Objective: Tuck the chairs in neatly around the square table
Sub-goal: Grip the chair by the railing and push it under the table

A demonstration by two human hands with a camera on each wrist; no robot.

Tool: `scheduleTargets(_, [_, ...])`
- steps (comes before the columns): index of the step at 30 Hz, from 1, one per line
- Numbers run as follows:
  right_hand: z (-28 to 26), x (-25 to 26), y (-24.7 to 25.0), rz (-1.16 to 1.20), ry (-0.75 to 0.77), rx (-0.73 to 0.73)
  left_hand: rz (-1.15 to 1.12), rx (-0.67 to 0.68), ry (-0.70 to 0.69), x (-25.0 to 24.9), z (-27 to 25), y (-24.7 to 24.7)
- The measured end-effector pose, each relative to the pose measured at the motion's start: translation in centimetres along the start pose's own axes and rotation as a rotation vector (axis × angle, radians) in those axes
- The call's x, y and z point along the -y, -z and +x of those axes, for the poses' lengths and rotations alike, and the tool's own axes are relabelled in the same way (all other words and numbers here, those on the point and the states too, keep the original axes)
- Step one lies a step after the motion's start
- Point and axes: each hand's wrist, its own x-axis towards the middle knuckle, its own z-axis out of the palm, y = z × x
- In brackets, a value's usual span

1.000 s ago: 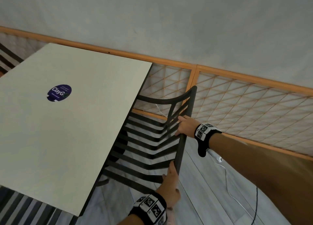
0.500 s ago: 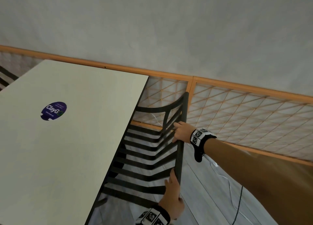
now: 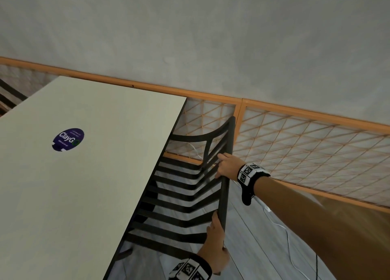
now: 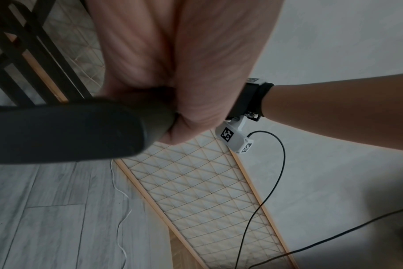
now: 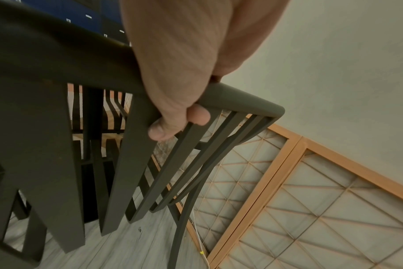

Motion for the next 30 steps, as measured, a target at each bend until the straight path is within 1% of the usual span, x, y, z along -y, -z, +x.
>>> scheduleTargets(5, [0.0, 0.1, -0.2, -0.017, -0.003, -0.002, 0.002, -0.003, -0.085, 0.6, -0.8, 0.2])
scheduleTargets(11, [-0.1, 0.6, 0.2, -0.044, -0.017, 0.012, 0.084, -0.151, -0.19, 0.8, -1.8, 0.5])
scheduleTargets(14, [-0.7, 1.7, 0.4, -0.036, -0.048, 0.01, 0.041, -0.124, -0.208, 1.4, -1.7, 0.3])
scheduleTargets(17, [-1.8, 3.3, 1.1, 0.018, -0.078, 0.028, 0.01, -0.146, -0.258, 2.9, -2.0, 0.3])
scheduleTargets(19, [-2.5, 4.6, 1.8, 0.059, -0.086, 0.032, -0.071, -0.128, -0.289, 4.3, -2.7, 0.4])
scheduleTargets(23, [-3.7, 7.9, 4.7, 0.177, -0.053, 0.011, -0.164, -0.203, -0.329, 8.2, -5.7, 1.2])
scheduleTargets(27, [-4.2, 14.1, 8.8, 0.276, -0.03, 0.001, -0.169, -0.323, -0.379, 14.7, -10.7, 2.3])
scheduleTargets(28, [-4.2, 16.1, 10.0, 0.292, -0.014, 0.007, -0.167, -0.35, -0.371, 16.8, -12.2, 2.4])
scheduleTargets(30, [-3.9, 20.9, 12.7, 0.317, 0.038, 0.015, -0.143, -0.379, -0.298, 21.3, -16.1, 2.5])
